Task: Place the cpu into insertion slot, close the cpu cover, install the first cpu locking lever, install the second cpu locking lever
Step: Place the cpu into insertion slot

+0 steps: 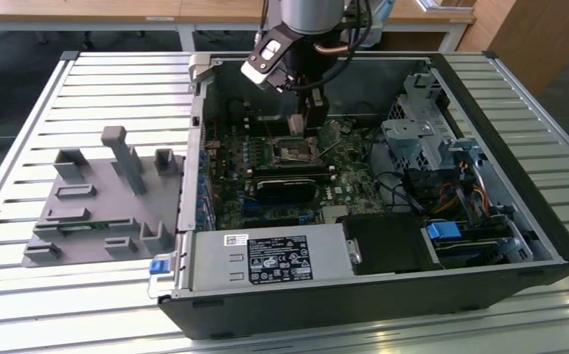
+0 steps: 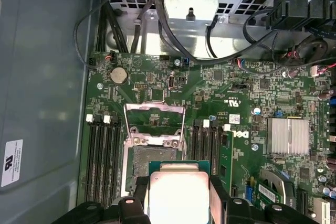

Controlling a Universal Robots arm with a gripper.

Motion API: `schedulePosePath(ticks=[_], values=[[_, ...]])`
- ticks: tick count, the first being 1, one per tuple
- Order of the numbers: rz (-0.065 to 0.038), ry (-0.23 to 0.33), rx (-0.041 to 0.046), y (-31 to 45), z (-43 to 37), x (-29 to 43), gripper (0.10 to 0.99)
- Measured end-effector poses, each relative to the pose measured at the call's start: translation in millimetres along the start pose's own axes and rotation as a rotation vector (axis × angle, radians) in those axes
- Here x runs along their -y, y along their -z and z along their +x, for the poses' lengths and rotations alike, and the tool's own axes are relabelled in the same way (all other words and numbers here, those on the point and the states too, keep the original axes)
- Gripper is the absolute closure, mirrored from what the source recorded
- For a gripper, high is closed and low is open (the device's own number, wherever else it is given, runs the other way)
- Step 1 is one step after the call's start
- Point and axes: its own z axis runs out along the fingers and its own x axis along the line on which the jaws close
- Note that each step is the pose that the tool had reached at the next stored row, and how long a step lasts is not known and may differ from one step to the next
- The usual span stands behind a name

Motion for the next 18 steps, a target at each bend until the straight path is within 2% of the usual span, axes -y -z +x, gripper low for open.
schedulePosePath(ticks=[18], values=[[0.000,0.000,0.0000,-10.3,-0.1,0.9,0.549]])
